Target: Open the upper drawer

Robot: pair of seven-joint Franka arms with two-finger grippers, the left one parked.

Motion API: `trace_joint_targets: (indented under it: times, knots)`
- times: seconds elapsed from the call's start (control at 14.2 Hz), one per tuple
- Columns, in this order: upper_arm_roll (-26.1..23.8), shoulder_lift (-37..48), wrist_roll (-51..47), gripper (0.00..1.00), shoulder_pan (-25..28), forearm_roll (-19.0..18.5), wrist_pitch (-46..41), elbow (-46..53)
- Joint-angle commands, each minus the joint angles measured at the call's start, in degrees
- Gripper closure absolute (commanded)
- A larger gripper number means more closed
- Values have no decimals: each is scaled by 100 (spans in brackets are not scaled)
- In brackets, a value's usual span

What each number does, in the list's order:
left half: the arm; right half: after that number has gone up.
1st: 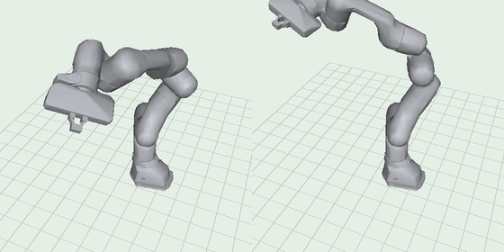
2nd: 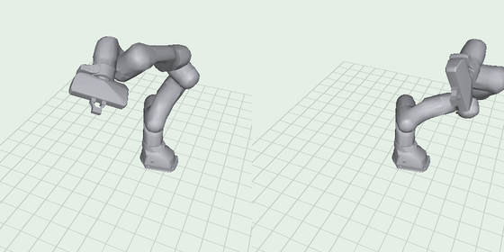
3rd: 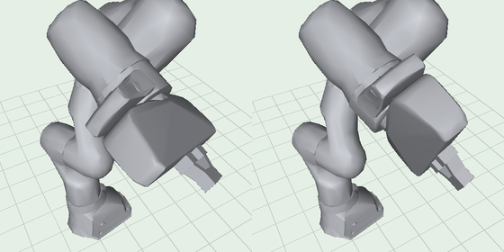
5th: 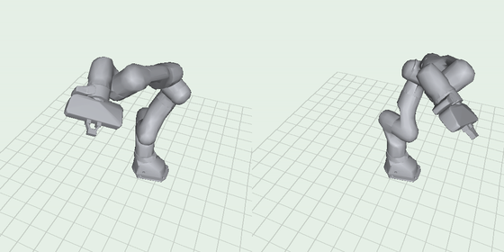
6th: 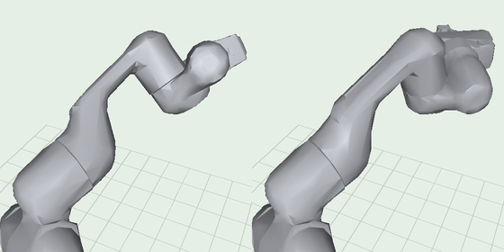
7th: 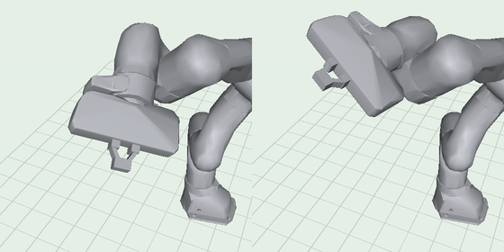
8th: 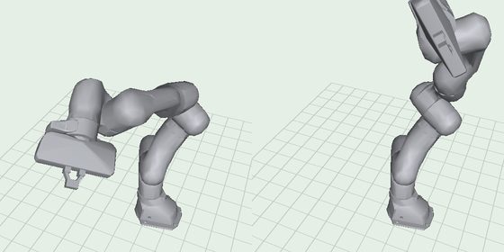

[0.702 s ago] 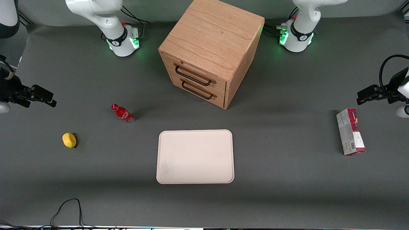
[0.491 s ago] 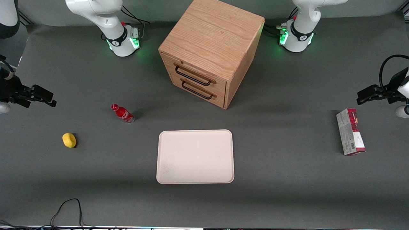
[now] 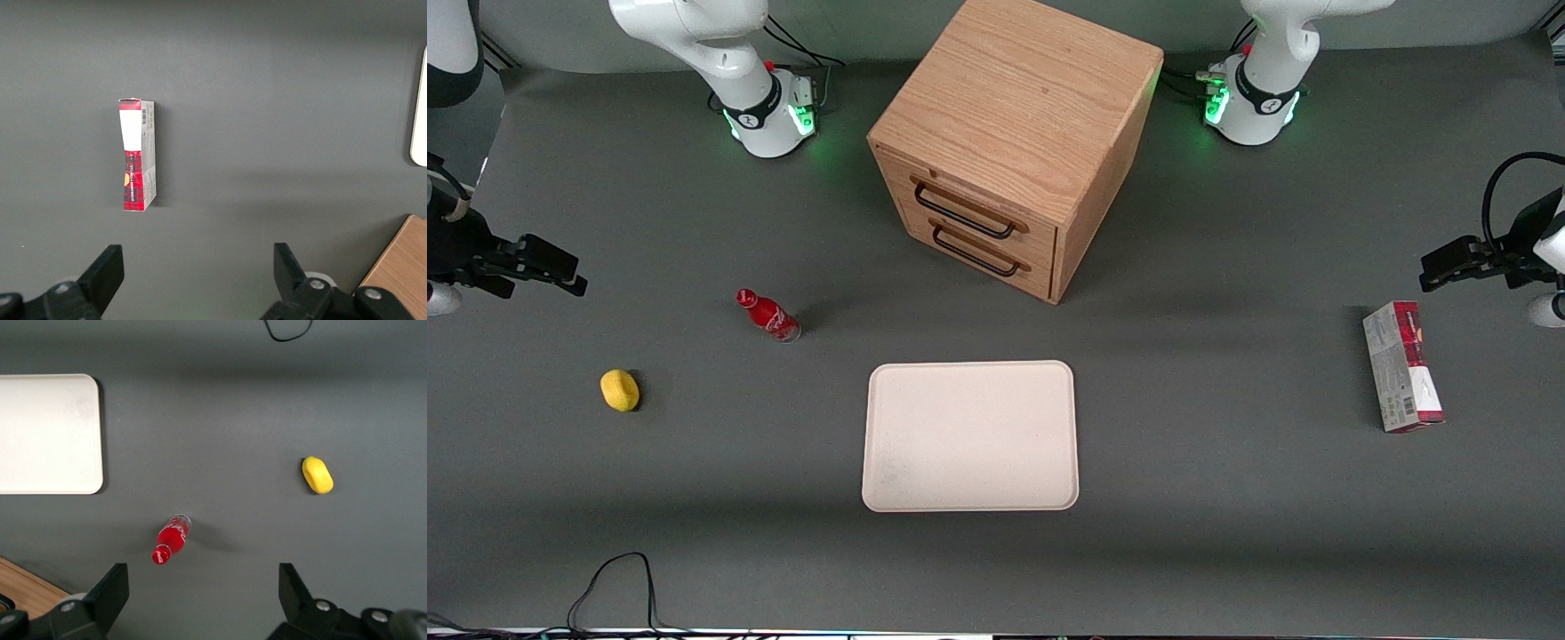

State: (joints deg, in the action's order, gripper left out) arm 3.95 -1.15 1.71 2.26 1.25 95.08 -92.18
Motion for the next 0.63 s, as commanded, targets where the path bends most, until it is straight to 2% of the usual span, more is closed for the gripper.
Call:
trace_joint_targets:
  times: [0.0,0.56]
  knots:
    - [-166,-113,180,0,178,-11,-165,130]
    - [-176,-728,180,0,1960,42,-411,921]
